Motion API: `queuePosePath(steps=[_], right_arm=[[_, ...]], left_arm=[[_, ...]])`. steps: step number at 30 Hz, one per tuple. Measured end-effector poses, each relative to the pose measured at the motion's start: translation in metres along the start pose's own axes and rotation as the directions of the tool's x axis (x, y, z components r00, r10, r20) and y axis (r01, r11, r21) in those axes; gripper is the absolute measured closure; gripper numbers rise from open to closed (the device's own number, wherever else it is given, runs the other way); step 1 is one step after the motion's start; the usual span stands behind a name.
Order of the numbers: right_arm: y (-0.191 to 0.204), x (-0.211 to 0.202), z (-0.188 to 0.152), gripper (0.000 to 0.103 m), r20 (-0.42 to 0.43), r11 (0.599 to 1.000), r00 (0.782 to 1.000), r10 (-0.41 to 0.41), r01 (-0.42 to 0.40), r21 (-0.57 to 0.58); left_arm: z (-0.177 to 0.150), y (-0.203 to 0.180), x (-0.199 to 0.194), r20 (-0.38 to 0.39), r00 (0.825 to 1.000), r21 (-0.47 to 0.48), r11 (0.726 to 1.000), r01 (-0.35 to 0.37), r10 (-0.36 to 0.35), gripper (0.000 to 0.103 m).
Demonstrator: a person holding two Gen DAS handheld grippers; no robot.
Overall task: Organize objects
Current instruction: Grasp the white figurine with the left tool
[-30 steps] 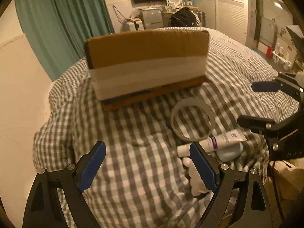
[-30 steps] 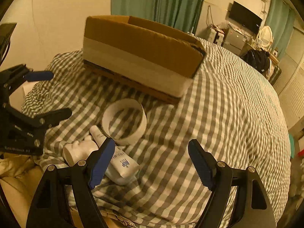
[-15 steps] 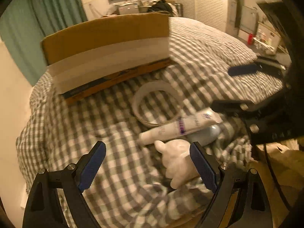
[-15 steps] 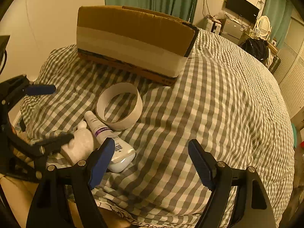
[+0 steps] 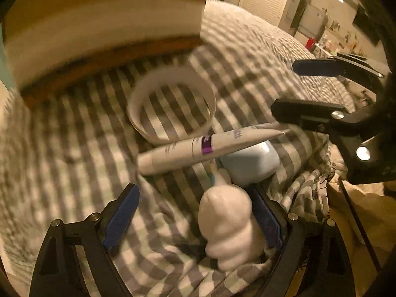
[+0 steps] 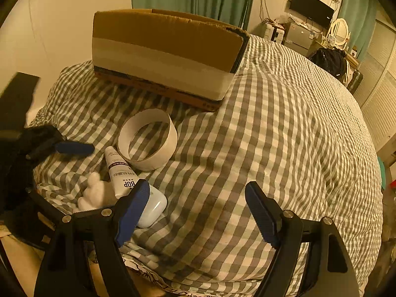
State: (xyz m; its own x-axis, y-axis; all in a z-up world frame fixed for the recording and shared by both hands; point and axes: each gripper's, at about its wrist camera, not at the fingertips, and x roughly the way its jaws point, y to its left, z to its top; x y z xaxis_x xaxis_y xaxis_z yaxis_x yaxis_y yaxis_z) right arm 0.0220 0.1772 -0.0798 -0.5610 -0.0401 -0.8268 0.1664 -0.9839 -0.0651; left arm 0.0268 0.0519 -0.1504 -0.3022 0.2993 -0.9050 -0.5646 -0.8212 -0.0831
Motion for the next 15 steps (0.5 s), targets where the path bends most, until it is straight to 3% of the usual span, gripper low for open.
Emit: queuePosePath(steps=[2,4,5,8,15], right_arm=[[0.0,0.002,-0.001,0.024,-0.006,1.0,1.0,0.002,-0.002,-0.001],[0.0,0.002,-0.001,0.024,-0.006,1.0,1.0,0.003,-0.003,-0.002],[0.0,0.002,0.0,0.024,-0.006,1.0,1.0,0.003,-0.003,-0.002],[0.002,0.002,0.0,0.024,-0.006,1.0,1.0,0.002,-0.002,-0.002],[0.007,0.003,-0.001,0.024,-0.004,0.999,1.0,0.028,-0.029,-0.022]], left_arm=[[0.0,0.0,-0.001,0.001,1.0,0.001,1.0,0.021,-0.021,0.02],[-0.001,-0.006,-0.005,0.013,0.999,0.035,0.999,0.038,-0.039,0.058],[-0.001,-0.011,-0.007,0.016,0.998,0.063,0.996,0.059,-0.06,0.064],[-0.003,-0.017,-0.011,0.027,0.999,0.102,0.994,0.035,-0.038,0.064],[-0.001,0.004,-0.033,0.042,0.998,0.03,0.999,0.038,-0.039,0.064]])
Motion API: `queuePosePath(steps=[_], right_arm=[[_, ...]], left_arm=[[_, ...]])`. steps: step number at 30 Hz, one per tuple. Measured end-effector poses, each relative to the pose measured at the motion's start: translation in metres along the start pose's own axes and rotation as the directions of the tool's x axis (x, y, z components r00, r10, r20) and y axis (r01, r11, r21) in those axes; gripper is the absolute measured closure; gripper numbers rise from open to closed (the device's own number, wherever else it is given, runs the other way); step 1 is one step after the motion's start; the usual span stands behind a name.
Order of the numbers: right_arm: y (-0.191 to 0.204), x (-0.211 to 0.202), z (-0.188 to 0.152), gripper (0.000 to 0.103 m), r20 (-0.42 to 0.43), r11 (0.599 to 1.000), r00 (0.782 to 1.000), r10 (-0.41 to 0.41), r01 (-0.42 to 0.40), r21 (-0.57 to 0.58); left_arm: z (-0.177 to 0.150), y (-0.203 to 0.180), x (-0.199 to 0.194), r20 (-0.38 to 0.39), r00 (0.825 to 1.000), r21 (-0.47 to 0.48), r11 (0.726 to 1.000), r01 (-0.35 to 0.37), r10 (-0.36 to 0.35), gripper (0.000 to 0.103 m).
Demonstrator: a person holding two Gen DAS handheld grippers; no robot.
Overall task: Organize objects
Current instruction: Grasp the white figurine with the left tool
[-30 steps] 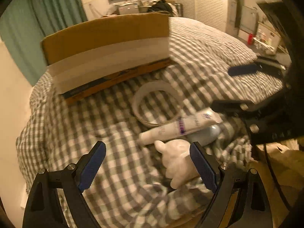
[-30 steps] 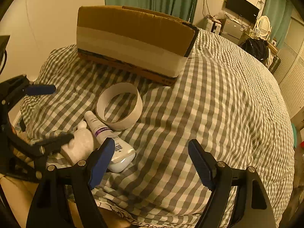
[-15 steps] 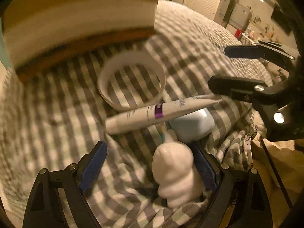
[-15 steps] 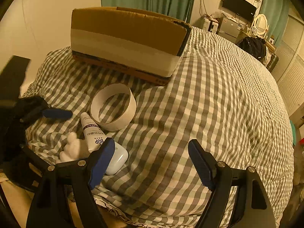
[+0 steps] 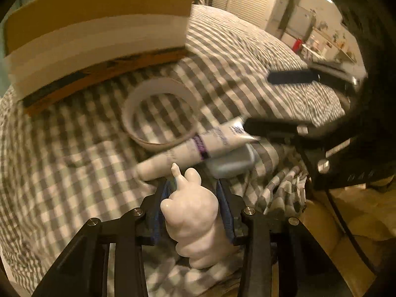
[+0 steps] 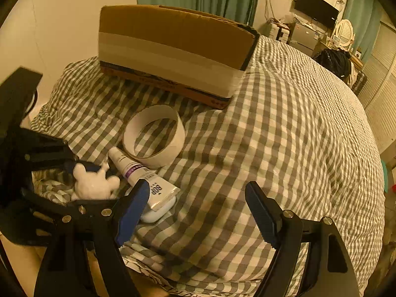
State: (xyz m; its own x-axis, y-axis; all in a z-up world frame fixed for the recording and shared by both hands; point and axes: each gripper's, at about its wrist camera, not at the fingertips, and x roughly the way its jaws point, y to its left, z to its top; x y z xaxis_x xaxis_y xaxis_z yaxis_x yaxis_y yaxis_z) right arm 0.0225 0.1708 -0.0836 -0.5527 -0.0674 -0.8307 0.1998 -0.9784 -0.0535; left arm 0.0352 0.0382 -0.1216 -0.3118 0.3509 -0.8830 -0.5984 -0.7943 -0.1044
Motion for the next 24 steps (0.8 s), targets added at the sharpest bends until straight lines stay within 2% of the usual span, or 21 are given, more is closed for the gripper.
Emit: queuePosePath(steps=[4,9,12,18,24], right_arm=[[0.006,0.0,0.002,0.024,0.002,0.999,1.0,0.029,-0.029,-0.034],[0.02,0.011,0.012,0.024,-0.008,0.993,0.997,0.074,-0.074,-0.096],[0.033,0.027,0.016,0.024,-0.048,0.985,0.992,0.118,-0.123,-0.119],[0.056,0.063,0.022,0.024,-0.137,0.973,0.978,0.156,-0.176,-0.146],[0.066,0.07,0.02,0.042,-0.153,0.974,0.983,0.1,-0.128,-0.186]], left_arm=[[0.005,0.025,-0.023,0.034,0.999,-0.071,0.997,-0.019,0.021,0.064],[0.01,0.053,-0.038,0.078,0.992,-0.129,0.988,-0.09,0.101,0.064],[0.014,0.062,-0.036,0.077,0.986,-0.147,0.98,-0.137,0.15,0.064],[0.008,0.072,-0.033,0.051,0.986,-0.169,0.975,-0.145,0.156,0.064],[0.01,0.066,-0.02,0.039,0.988,-0.154,0.978,-0.14,0.148,0.064]])
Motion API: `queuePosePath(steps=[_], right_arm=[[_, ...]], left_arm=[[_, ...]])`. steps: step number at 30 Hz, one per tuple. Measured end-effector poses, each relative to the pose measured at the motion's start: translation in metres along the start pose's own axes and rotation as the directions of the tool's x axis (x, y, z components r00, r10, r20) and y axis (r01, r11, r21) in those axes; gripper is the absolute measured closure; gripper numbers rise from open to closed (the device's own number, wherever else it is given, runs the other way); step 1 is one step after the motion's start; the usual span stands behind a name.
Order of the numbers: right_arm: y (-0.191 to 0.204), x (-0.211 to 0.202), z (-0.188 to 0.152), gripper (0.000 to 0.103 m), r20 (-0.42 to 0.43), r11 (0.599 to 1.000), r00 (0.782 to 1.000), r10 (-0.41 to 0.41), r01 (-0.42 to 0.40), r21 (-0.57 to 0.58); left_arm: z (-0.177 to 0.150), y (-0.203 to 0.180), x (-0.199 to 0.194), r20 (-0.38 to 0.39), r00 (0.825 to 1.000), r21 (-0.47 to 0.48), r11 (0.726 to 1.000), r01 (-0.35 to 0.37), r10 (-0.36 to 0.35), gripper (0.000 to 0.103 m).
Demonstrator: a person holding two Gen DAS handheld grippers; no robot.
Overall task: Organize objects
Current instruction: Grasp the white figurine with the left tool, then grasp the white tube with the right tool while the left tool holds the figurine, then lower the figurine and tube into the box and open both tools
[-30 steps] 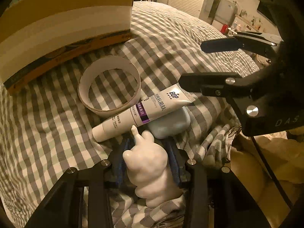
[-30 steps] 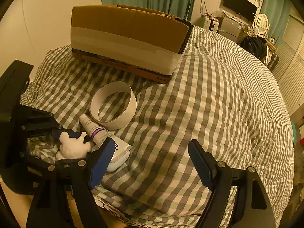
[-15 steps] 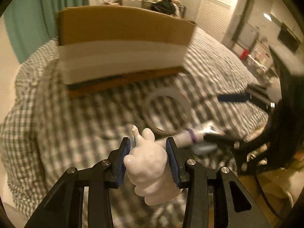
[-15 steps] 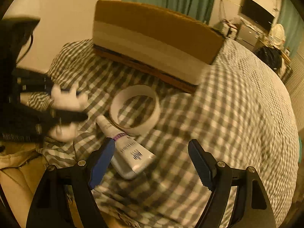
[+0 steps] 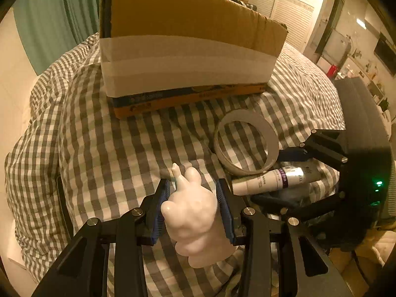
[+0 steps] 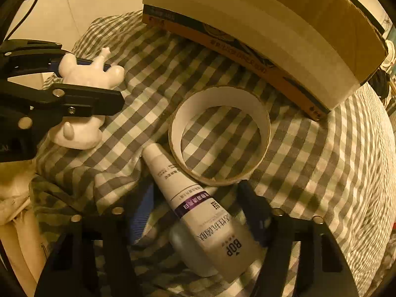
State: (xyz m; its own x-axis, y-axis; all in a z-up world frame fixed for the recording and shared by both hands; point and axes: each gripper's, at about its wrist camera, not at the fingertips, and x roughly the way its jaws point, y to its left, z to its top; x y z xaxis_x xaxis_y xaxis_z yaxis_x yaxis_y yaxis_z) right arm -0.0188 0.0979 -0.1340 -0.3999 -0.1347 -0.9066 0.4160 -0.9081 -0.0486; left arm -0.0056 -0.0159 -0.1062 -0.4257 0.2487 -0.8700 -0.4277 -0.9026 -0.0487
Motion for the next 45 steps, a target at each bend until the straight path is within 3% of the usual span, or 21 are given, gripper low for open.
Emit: queuePosePath(steps=[4,13,29,38,45], right_arm=[[0.001,-0.006,-0.003,0.06,0.008,1.0,1.0,0.001,-0.001,-0.013],[0.007,-0.026,-0.008,0.083,0.043,0.999,0.999,0.019,-0.017,-0.038],[-0.007,-0.091,0.01,0.083,0.208,0.997,0.975,-0.073,0.075,-0.001],[-0.018,-0.111,0.019,0.083,0.258,0.997,0.963,-0.082,0.079,0.022],[-0.025,-0.143,0.037,0.083,0.326,0.994,0.939,-0.109,0.11,0.018]], left_arm=[[0.001,-0.003,0.002,0.0,1.0,0.004,1.0,-0.001,0.001,0.064],[0.0,-0.005,0.0,0.001,1.0,0.008,1.0,0.0,0.0,0.064],[0.01,-0.016,-0.023,0.061,0.998,0.025,1.0,0.007,-0.008,0.064],[0.017,-0.016,-0.043,0.113,0.994,0.026,1.0,-0.002,-0.001,0.064],[0.047,-0.009,-0.084,0.234,0.972,-0.013,1.0,0.012,-0.009,0.064]])
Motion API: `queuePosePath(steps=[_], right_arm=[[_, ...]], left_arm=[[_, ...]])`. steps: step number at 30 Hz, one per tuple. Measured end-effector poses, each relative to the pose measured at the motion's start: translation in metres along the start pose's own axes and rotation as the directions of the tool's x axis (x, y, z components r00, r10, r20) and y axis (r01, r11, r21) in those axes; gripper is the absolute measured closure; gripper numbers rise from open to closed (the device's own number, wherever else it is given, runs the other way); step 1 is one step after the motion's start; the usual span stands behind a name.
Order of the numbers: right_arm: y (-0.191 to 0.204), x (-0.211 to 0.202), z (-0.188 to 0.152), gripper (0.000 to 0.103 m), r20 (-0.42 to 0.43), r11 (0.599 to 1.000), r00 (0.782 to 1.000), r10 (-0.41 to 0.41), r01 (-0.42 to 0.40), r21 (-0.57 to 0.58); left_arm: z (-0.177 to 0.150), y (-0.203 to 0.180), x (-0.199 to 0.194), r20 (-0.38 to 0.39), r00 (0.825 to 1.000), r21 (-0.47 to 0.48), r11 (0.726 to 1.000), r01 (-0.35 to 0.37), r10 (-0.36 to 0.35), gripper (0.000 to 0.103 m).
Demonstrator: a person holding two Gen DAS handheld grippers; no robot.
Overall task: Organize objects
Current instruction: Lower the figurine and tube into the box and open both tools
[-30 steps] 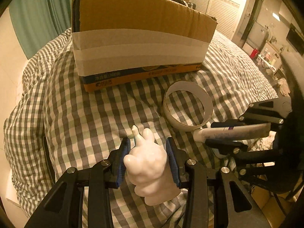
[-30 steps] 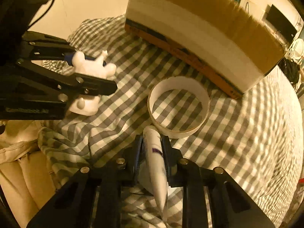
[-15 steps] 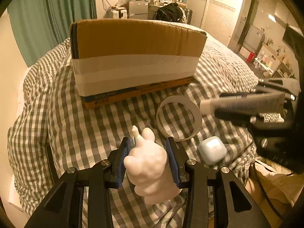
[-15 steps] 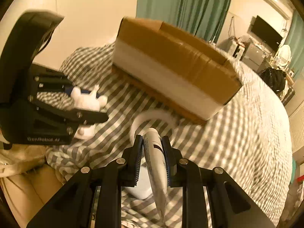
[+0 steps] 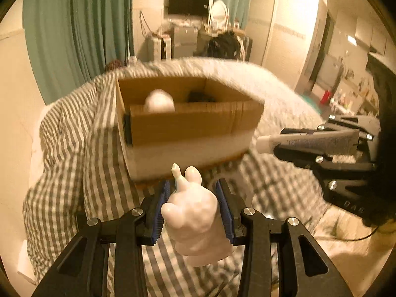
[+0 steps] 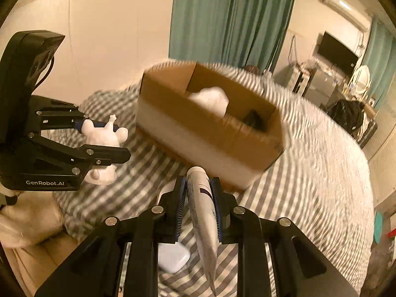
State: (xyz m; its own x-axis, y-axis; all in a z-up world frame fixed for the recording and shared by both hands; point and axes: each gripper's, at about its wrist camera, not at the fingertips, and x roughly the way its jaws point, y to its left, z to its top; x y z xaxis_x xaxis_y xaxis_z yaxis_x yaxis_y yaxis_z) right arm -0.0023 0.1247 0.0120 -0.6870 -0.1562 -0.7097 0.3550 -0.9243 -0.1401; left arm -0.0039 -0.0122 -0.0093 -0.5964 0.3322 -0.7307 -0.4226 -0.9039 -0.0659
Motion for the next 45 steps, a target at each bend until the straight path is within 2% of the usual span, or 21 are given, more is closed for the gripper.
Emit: queuePosePath(steps=[7,12,16,19,24,26,30,32,34,35,36,38,39,42,44,45], right_arm=[[-0.002,-0.028,0.056,0.083,0.124,0.996,0.991,-0.054,0.063,-0.07],[-0.018,-0.035,0.093,0.083,0.188,0.997,0.98,-0.062,0.069,-0.033],[-0.041,-0.017,0.118,0.083,0.185,0.996,0.979,-0.09,0.09,0.013],[-0.064,0.013,0.133,0.083,0.158,0.996,0.984,-0.079,0.07,0.062],[-0.09,0.075,0.141,0.083,0.067,0.993,0.998,-0.013,0.005,0.115],[-0.097,0.101,0.138,0.083,0.022,0.991,1.0,0.016,-0.018,0.129],[-0.107,0.137,0.129,0.083,-0.033,0.98,0.997,0.075,-0.068,0.187],[-0.107,0.146,0.122,0.083,-0.051,0.98,0.996,0.073,-0.063,0.188],[-0.107,0.15,0.119,0.083,-0.061,0.978,0.994,0.087,-0.073,0.196],[-0.108,0.149,0.118,0.081,-0.058,0.977,0.994,0.088,-0.075,0.201],[-0.108,0.145,0.118,0.077,-0.053,0.977,0.996,0.078,-0.066,0.203],[-0.108,0.133,0.117,0.042,-0.036,0.978,0.998,0.055,-0.046,0.201],[-0.109,0.125,0.118,0.038,-0.018,0.978,0.999,0.042,-0.037,0.206],[-0.109,0.098,0.122,0.038,0.025,0.976,0.999,0.03,-0.035,0.215],[-0.109,0.08,0.128,0.037,0.042,0.978,0.999,0.01,-0.018,0.209],[-0.107,0.067,0.13,0.037,0.052,0.98,0.999,-0.007,-0.004,0.2]], left_arm=[[0.066,-0.01,-0.036,0.167,0.986,0.007,1.0,0.017,-0.018,0.064],[0.109,0.002,-0.028,0.192,0.981,-0.008,1.0,-0.017,0.018,0.064],[0.132,0.019,0.008,0.149,0.986,-0.04,0.997,-0.064,0.069,0.064],[0.141,0.034,0.039,0.095,0.992,-0.065,0.995,-0.081,0.087,0.064],[0.148,0.059,0.103,-0.035,0.993,-0.059,0.992,-0.111,0.109,0.064],[0.146,0.065,0.12,-0.085,0.994,-0.052,0.995,-0.08,0.076,0.064],[0.143,0.07,0.133,-0.119,0.993,-0.054,0.998,-0.03,0.024,0.064],[0.143,0.071,0.129,-0.103,0.994,-0.043,0.998,-0.034,0.03,0.063],[0.144,0.073,0.127,-0.096,0.994,-0.03,0.998,-0.052,0.049,0.059],[0.143,0.073,0.125,-0.097,0.994,-0.028,0.998,-0.06,0.057,0.055],[0.143,0.072,0.123,-0.098,0.993,-0.028,0.998,-0.063,0.06,0.048],[0.143,0.069,0.117,-0.093,0.994,-0.027,0.997,-0.066,0.064,0.042],[0.144,0.067,0.113,-0.089,0.994,-0.026,0.997,-0.067,0.064,0.041],[0.145,0.063,0.098,-0.07,0.995,-0.024,0.997,-0.068,0.066,0.03],[0.145,0.056,0.077,-0.033,0.997,-0.014,0.998,-0.068,0.067,0.028],[0.145,0.053,0.068,-0.016,0.998,-0.008,0.998,-0.068,0.068,0.023]])
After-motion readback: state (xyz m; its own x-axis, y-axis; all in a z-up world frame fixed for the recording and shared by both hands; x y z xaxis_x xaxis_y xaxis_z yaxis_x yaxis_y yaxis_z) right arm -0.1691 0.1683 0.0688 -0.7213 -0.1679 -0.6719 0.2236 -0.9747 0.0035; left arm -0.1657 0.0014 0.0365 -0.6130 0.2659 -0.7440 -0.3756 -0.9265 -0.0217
